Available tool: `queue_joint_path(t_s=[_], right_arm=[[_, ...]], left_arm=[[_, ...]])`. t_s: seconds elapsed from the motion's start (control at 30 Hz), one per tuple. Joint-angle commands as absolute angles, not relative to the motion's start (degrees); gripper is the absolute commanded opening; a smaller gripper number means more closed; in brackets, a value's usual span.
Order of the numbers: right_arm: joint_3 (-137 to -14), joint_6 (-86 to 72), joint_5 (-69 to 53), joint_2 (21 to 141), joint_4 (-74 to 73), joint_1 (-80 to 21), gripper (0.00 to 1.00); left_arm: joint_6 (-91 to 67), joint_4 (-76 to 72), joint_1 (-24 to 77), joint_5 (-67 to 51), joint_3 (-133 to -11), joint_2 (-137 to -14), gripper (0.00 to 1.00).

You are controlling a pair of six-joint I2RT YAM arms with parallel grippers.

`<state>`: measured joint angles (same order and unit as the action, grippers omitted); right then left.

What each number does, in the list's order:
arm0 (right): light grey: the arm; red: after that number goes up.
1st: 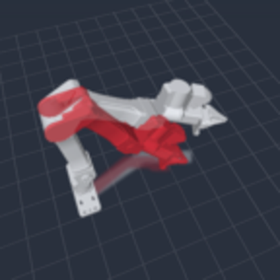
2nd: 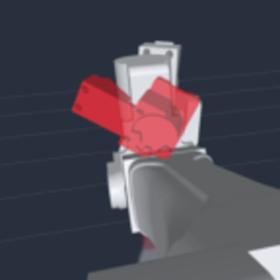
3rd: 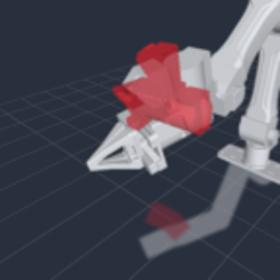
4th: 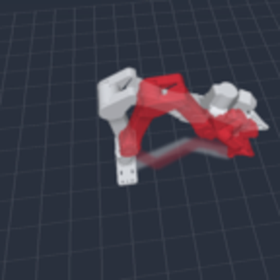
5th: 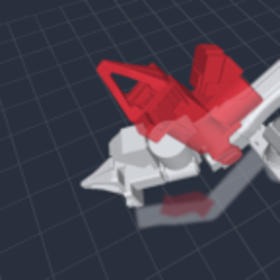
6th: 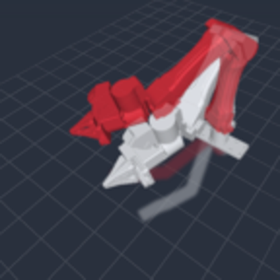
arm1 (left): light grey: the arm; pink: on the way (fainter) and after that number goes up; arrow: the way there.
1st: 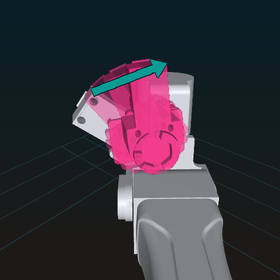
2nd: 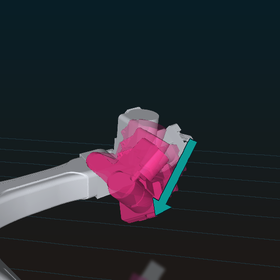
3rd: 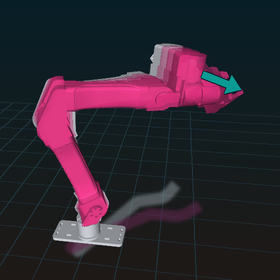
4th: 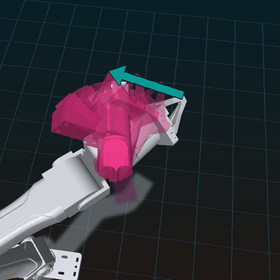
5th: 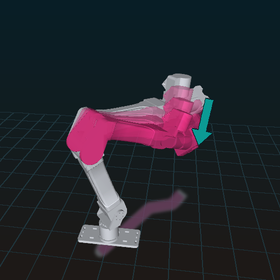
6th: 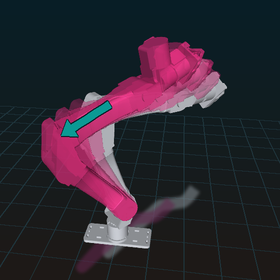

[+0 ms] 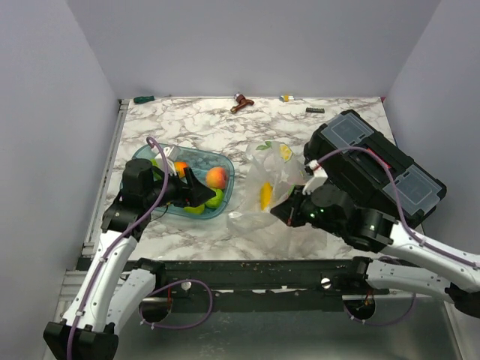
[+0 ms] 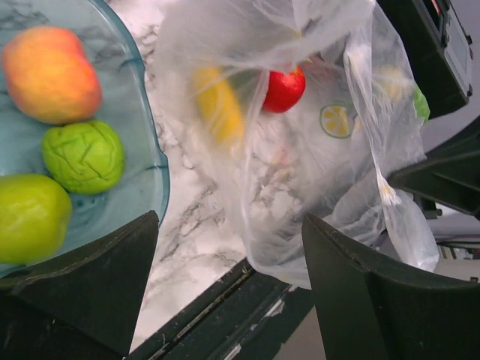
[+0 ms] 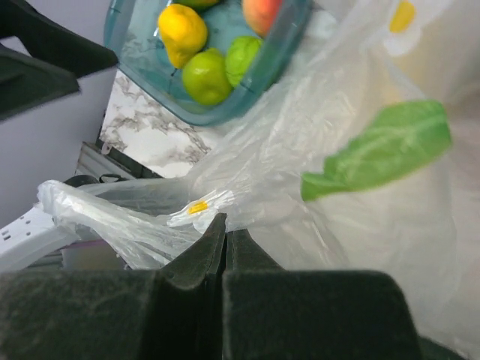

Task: Take the fake fruits out of the plastic bag
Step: Adjust the plastic bag at the center of the board.

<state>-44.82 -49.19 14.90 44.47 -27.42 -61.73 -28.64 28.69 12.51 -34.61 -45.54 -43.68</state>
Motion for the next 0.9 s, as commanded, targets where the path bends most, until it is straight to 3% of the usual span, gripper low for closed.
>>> queue_joint_path(t_s=[0.0,0.27,0.57,0.87], right_arm=[[-53.73,-40.36,8.91,54.8,-19.92,-59.42,0.01],[-60.72,-35.84,-5.93,63.26,-18.68,-55.31,0.01],[-39.39,-45.59,-11.54,47.1,-19.53,-55.3,0.01],[-29.05,-53.04,-7.06,30.89,-31.16,-55.36,0.01]], left_arm=[[-30.39,29.6,12.91,-41.47,-42.41,-40.61,0.77],[-36.19,24.78,13.58,-45.19,-37.13,-34.54,0.77],[-38.11,21.26,16.89,-47.45,-37.16,-35.74,0.79],[-47.82,2.86,38.12,-35.08,-31.7,-44.05,0.79]])
